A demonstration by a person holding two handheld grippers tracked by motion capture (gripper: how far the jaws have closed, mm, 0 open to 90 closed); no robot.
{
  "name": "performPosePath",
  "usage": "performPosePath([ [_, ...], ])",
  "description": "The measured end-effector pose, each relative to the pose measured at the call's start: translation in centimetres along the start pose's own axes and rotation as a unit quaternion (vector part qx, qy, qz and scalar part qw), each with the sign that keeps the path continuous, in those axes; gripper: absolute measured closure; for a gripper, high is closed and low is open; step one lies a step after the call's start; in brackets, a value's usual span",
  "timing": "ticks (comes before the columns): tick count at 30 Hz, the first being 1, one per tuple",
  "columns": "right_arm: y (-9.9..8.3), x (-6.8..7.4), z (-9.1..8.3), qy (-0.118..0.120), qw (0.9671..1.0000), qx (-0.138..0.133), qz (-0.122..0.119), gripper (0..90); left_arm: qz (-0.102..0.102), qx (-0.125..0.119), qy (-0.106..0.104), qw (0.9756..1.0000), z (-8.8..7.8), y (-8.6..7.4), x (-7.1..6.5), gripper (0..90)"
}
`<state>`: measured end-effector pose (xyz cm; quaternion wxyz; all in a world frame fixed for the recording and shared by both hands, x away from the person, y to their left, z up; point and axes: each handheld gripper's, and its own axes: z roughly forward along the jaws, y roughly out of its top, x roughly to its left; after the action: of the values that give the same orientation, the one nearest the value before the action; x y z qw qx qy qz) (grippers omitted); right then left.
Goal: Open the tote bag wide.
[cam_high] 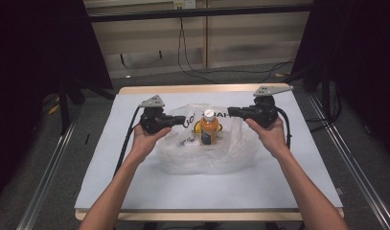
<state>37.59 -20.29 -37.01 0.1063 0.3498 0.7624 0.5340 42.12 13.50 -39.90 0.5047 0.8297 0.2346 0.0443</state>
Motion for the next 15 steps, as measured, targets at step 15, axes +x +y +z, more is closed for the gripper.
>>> performPosePath([
  [15, -8.4, -7.7, 4.3, -0.062, 0.9819, 0.136, 0.115, 90.0, -0.055, 0.133, 0.052, 0.9882, 4.2, -6.6, 3.6, 90.0],
])
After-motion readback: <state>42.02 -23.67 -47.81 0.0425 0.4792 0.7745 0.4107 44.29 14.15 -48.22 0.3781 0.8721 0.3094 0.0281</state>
